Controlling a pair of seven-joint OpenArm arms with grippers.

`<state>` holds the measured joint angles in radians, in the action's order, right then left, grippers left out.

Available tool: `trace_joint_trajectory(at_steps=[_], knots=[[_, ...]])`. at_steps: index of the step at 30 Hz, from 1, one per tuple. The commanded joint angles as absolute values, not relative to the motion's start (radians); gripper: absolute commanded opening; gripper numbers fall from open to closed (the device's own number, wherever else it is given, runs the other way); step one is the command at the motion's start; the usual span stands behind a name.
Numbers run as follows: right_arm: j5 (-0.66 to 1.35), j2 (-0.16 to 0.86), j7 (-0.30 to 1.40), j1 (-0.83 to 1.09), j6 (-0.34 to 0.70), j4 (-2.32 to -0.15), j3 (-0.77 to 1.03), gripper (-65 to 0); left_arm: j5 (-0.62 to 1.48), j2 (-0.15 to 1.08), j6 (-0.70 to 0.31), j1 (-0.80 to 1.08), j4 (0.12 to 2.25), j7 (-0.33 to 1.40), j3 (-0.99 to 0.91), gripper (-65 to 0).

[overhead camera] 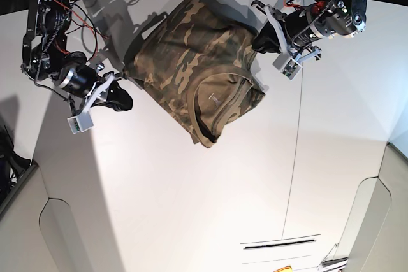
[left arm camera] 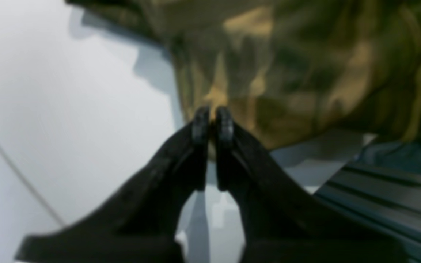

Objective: Fold the T-shirt properly
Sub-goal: 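Release the folded bundle and reposition both grippers at its sides, then press and square the folded shirt's edges with both grippers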

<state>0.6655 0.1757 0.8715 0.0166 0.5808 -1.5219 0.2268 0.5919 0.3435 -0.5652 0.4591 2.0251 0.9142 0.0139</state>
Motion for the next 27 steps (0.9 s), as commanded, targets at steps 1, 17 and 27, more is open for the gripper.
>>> trace_joint_trajectory(at_steps=[1,17,27], knots=[[0.689,0.172,0.849,-0.003,0.59,-1.538,0.227,-65.0,0.605,0.348,-0.565,0.457,2.041,0.889,0.013,-60.7],[0.689,0.146,0.872,0.045,0.59,-1.537,0.149,-65.0,0.614,0.224,-0.571,0.253,1.783,0.853,0.013,-60.7],[0.749,0.146,0.876,0.113,0.59,-1.537,0.135,-65.0,0.566,0.224,-0.571,0.069,1.675,0.807,0.013,-60.7]])
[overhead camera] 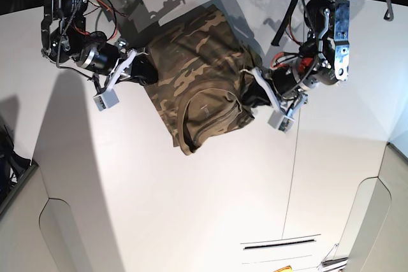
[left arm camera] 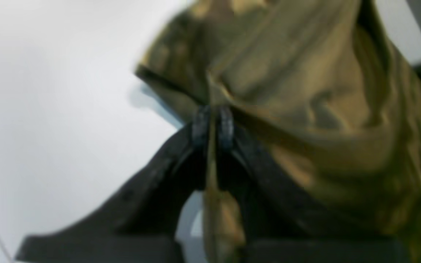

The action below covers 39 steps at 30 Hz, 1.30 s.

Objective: Fold the T-shirt properly
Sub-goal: 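Press and square the folded shirt's edges with both grippers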

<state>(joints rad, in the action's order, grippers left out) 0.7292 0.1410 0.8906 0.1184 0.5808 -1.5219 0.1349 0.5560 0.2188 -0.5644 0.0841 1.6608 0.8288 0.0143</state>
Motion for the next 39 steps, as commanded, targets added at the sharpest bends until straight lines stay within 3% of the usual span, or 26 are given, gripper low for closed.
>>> trace_joint_trajectory(at_steps=[1,11,18,26,31,39], knots=[[0.767,0.146,0.877,0.125,0.59,-1.537,0.135,-65.0,0.558,0.224,-0.571,0.055,1.667,0.807,0.013,-60.7],[0.771,0.034,0.929,0.181,0.591,-1.537,0.135,-65.0,0.556,0.224,-0.572,-0.042,1.555,0.799,0.013,-60.7],[0.787,0.011,0.939,0.18,0.591,-1.537,0.134,-65.0,0.505,0.262,-0.568,-0.103,1.543,0.795,0.012,-60.7],[0.786,0.025,0.924,0.177,0.591,-1.563,0.144,-65.0,0.671,0.36,-0.576,-0.073,1.718,0.865,0.011,-60.7],[0.785,0.025,0.904,0.163,0.591,-1.614,0.15,-65.0,0.802,0.36,-0.698,0.047,1.851,0.891,0.011,-60.7],[0.733,0.025,0.894,0.086,0.591,-1.616,0.15,-65.0,0.838,0.276,-0.698,0.139,1.909,0.891,0.014,-60.7]])
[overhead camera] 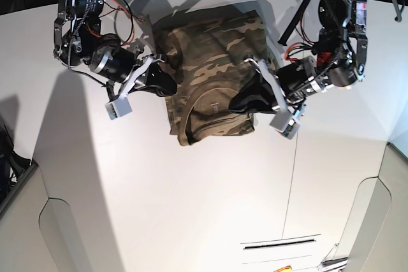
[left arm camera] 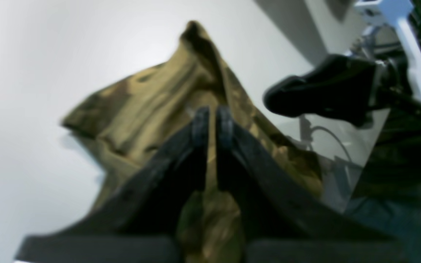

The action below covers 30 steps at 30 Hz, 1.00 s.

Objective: Fold the T-shirt properly
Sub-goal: 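Press and square the folded shirt's edges with both grippers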

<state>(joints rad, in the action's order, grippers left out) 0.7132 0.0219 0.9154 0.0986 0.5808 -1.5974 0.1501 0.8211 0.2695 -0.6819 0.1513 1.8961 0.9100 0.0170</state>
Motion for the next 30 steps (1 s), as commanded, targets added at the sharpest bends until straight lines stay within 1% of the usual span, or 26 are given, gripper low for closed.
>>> trace_joint_trajectory(at_steps=[1,4,7,12,15,19,25,30], knots=[[0.733,0.024,0.894,0.08,0.591,-1.615,0.15,-65.0,0.823,0.256,-0.698,0.138,1.895,0.89,0.014,-60.8],[0.732,0.024,0.889,0.072,0.591,-1.615,0.15,-65.0,0.766,0.2,-0.698,0.127,1.832,0.855,0.014,-60.7],[0.719,0.024,0.886,0.064,0.591,-1.615,0.15,-65.0,0.702,0.17,-0.698,0.077,1.73,0.811,0.014,-60.7],[0.661,0.025,0.887,0.06,0.591,-1.615,0.15,-65.0,0.668,0.163,-0.698,-0.034,1.551,0.781,0.014,-60.7],[0.658,0.024,0.886,0.061,0.591,-1.615,0.15,-65.0,0.665,0.163,-0.698,-0.084,1.457,0.781,0.014,-60.7],[0.662,0.024,0.881,0.061,0.59,-1.615,0.15,-65.0,0.59,0.163,-0.698,-0.127,1.357,0.73,0.014,-60.7],[0.662,0.025,0.882,0.061,0.59,-1.615,0.15,-65.0,0.561,0.164,-0.698,-0.142,1.322,0.715,0.014,-60.7],[0.662,0.024,0.884,0.064,0.59,-1.615,0.15,-65.0,0.677,0.17,-0.698,-0.161,1.344,0.815,0.014,-60.7]])
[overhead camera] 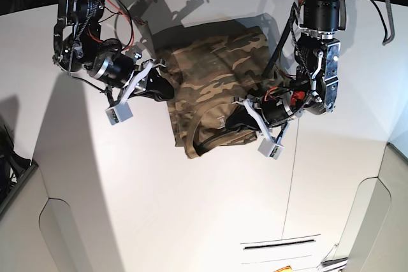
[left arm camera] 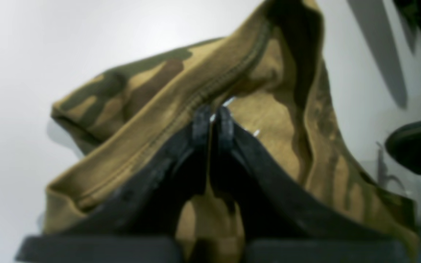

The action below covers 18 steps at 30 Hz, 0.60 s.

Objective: Fold the T-shirt properly
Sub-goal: 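Press and square the folded shirt's edges with both grippers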

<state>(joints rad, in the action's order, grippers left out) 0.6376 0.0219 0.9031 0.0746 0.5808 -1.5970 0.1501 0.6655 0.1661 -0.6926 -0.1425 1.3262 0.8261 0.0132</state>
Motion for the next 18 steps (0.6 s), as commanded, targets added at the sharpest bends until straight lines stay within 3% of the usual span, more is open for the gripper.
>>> trace_joint_trajectory(at_steps=[1,18], knots=[[0.662,0.024,0.888,0.068,0.589,-1.615,0.15,-65.0,0.696,0.17,-0.698,-0.16,1.359,0.832,0.014,-60.7],[0.706,0.01,0.884,0.216,0.589,-1.615,-0.005,-65.0,0.752,0.196,-0.698,-0.121,1.608,0.925,0.012,-60.7]])
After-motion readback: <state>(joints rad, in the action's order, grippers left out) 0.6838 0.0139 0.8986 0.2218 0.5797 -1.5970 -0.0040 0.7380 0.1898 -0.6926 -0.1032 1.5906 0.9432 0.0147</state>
